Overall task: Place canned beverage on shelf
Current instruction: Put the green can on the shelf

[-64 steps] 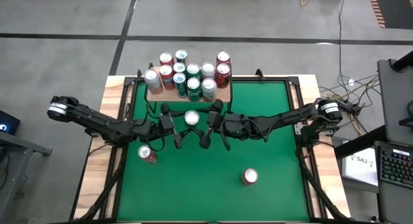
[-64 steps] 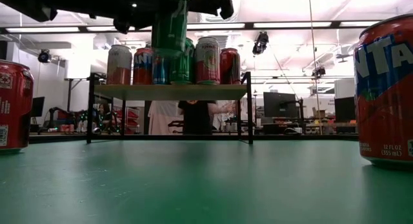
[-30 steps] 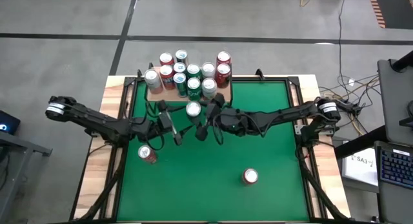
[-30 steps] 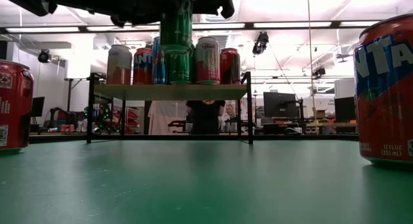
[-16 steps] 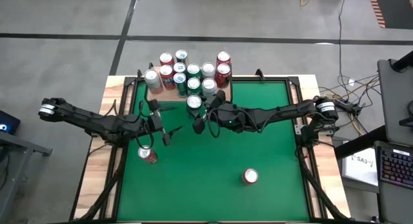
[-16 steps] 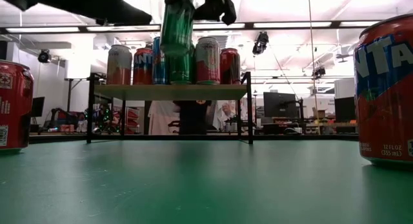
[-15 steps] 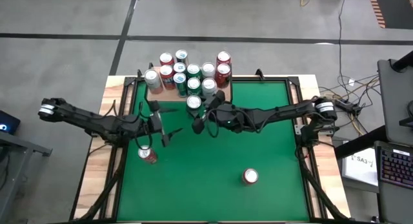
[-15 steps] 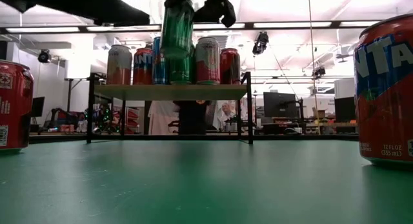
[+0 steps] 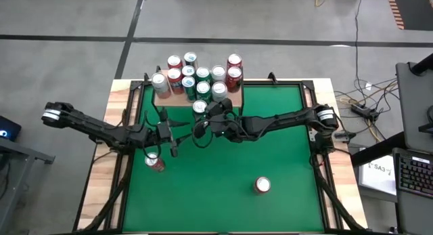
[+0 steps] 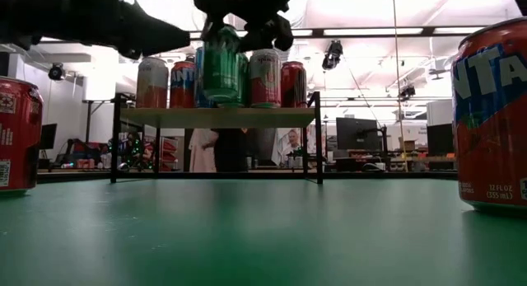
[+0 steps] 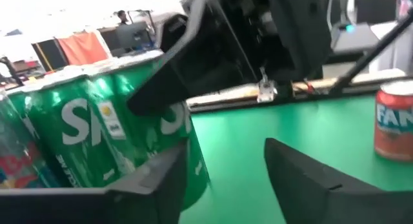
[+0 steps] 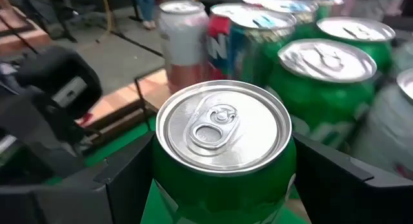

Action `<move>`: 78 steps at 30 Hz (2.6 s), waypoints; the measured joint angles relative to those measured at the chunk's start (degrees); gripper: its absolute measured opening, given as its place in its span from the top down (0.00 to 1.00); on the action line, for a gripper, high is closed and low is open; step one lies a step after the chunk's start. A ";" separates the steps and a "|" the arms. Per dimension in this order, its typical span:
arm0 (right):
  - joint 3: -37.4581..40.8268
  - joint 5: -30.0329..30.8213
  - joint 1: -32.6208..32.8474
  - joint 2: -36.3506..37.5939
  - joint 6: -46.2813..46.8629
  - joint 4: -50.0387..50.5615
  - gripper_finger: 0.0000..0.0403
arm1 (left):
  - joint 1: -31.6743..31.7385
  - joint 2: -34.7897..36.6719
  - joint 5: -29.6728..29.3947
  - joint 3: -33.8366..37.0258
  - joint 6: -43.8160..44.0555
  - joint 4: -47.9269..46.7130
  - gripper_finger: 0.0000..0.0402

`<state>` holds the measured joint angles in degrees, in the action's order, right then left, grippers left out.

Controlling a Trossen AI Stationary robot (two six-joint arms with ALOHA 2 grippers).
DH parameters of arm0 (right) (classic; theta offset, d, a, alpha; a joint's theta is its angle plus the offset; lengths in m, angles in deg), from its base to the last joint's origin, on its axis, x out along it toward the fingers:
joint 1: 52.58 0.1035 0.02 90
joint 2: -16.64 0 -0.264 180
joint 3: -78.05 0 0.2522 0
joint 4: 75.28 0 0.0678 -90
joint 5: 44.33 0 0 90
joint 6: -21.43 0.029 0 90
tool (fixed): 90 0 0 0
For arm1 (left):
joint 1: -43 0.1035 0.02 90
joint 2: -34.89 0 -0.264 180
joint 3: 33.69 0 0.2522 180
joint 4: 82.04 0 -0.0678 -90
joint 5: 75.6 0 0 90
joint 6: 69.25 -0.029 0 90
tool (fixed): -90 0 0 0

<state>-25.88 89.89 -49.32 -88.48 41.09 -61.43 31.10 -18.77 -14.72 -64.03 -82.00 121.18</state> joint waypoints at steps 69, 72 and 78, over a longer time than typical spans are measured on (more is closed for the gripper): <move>-0.53 2.13 -6.51 -1.57 2.87 -0.35 0.22 | 13.12 -43.49 -2.51 -4.87 -2.78 44.58 0.88; -0.54 2.13 -6.56 -1.57 2.89 -0.33 0.22 | 13.39 -43.49 -2.38 -4.87 -2.71 44.60 0.88; -0.53 2.11 -6.58 -1.57 2.89 -0.22 0.20 | 13.62 -43.45 -2.45 -5.20 -2.73 44.47 0.88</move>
<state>-26.40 91.99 -55.90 -90.06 43.98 -61.64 44.72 -62.21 -17.17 -69.23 -84.73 165.66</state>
